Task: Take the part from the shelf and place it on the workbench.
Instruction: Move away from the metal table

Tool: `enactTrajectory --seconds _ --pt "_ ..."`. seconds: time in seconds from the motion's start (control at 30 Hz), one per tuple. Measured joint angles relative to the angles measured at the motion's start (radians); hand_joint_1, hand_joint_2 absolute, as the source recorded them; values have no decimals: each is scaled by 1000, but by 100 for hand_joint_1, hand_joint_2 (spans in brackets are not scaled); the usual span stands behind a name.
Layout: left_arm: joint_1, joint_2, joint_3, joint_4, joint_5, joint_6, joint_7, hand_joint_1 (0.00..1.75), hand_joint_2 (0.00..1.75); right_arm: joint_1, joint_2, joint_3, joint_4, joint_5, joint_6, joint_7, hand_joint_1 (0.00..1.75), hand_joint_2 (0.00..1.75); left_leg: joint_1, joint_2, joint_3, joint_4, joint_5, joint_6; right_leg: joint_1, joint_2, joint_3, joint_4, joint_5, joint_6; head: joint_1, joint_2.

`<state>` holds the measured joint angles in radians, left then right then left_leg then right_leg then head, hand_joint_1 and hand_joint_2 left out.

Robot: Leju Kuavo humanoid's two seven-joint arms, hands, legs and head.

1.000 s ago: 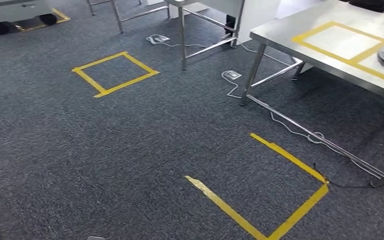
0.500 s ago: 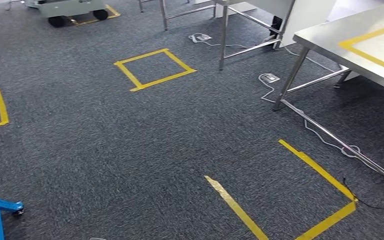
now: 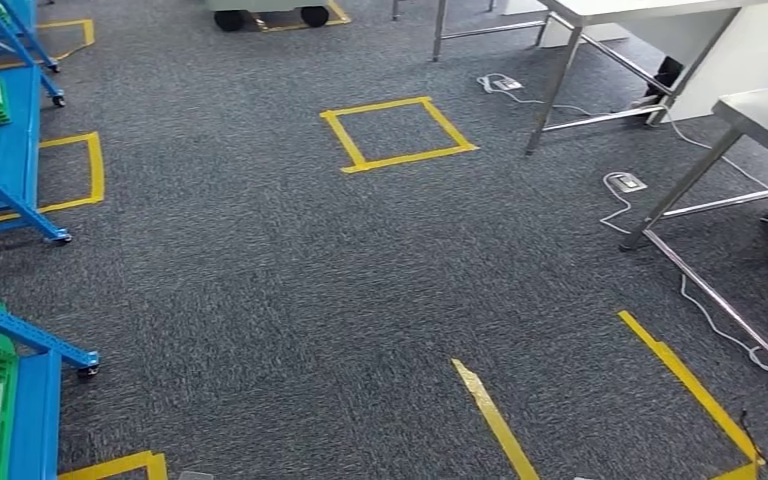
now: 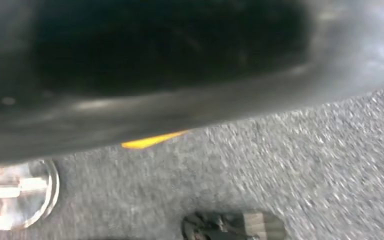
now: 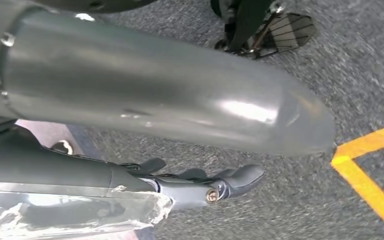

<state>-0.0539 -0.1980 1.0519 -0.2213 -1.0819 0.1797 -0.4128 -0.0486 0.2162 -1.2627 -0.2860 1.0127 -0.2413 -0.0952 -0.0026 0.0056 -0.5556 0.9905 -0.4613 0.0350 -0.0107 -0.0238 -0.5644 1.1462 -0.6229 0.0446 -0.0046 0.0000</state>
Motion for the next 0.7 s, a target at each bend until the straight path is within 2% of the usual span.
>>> enactTrajectory --seconds 0.03,0.07,0.1,0.13,0.17,0.23,0.27,0.3,0.37,0.4,0.43,0.5,0.53,0.57,0.6,0.63,0.67,0.7 --pt "-1 -1 0 0 0 0 0 0 0 2 0 0 0 0 0 0 0 0 -1 -13 -2 0 1 3 0 14 -36 72 -28 0 1 0" --pt "-1 -1 0 0 0 0 0 0 0 4 0 0 0 0 0 0 0 0 -3 -27 -2 0 2 4 0 19 -62 120 -38 -1 1 0" --pt "0 -1 0 0 0 0 0 0 0 5 0 0 0 0 0 0 0 0 -4 -41 -2 1 2 4 1 22 -73 133 -28 -3 1 0" --pt "1 -1 0 0 0 0 0 0 0 5 0 0 0 0 0 1 0 0 -6 -54 -1 1 2 4 1 25 -67 110 -1 -6 1 0" --pt "2 -2 1 0 0 0 0 0 0 5 -1 0 0 0 1 1 0 0 -7 -68 1 1 3 4 1 34 -41 44 42 -13 1 0" --pt "0 -4 1 0 0 0 0 0 0 5 -4 0 0 1 1 0 0 0 -8 -94 1 2 4 0 0 84 17 -91 103 -28 -1 0" --pt "-1 -5 1 0 0 0 0 0 0 5 -6 0 0 1 1 0 0 0 -7 -106 -2 3 6 -4 0 105 40 -139 117 -33 0 0" --pt "-1 -7 1 0 0 0 0 0 0 5 -7 0 0 1 1 1 0 0 -5 -116 -7 4 8 -10 0 116 48 -155 115 -35 1 0" --pt "1 -7 1 0 -1 0 0 0 0 4 -7 0 1 2 1 1 0 0 0 -137 -16 3 14 -23 -1 97 57 -170 120 -36 3 0" --pt "2 -7 2 0 -1 0 0 0 0 4 -7 0 1 2 1 1 0 0 0 -129 -20 8 10 -29 -2 85 62 -180 125 -38 3 0" --pt "3 -7 2 0 -1 0 0 0 0 4 -7 0 1 3 1 1 0 0 -1 -109 -30 26 -5 -34 -5 70 67 -191 131 -40 -1 0" --pt "0 -6 2 0 -1 0 0 0 0 6 -8 0 1 3 1 0 0 0 -1 -50 -77 124 -64 -44 -5 36 74 -203 135 -43 -5 0" --pt "-1 -6 2 0 -1 0 0 0 0 7 -8 0 1 3 2 0 0 0 2 -32 -109 190 -95 -50 -5 19 74 -203 134 -44 -8 0" --pt "-2 -5 2 0 -1 0 0 0 0 8 -8 0 1 3 2 0 0 0 7 -22 -135 244 -112 -55 -5 2 74 -202 132 -43 -7 0" --pt "-1 -5 2 0 -1 0 0 0 0 9 -7 0 1 4 2 1 0 0 12 -17 -145 268 -110 -61 -6 -14 75 -200 129 -41 -8 0" --pt "1 -4 2 0 -1 0 0 0 0 9 -7 0 1 4 2 1 0 0 18 -12 -137 254 -89 -68 -9 -29 76 -197 124 -37 -8 0" --pt "2 -4 2 0 -1 0 0 0 0 9 -7 0 2 4 3 1 0 0 24 -3 -112 206 -52 -76 -13 -41 78 -191 118 -31 -8 0" --pt "3 -3 2 0 -1 0 0 0 0 8 -7 0 2 4 4 1 0 0 29 16 -81 144 -18 -85 -15 -51 80 -184 111 -24 -8 0"
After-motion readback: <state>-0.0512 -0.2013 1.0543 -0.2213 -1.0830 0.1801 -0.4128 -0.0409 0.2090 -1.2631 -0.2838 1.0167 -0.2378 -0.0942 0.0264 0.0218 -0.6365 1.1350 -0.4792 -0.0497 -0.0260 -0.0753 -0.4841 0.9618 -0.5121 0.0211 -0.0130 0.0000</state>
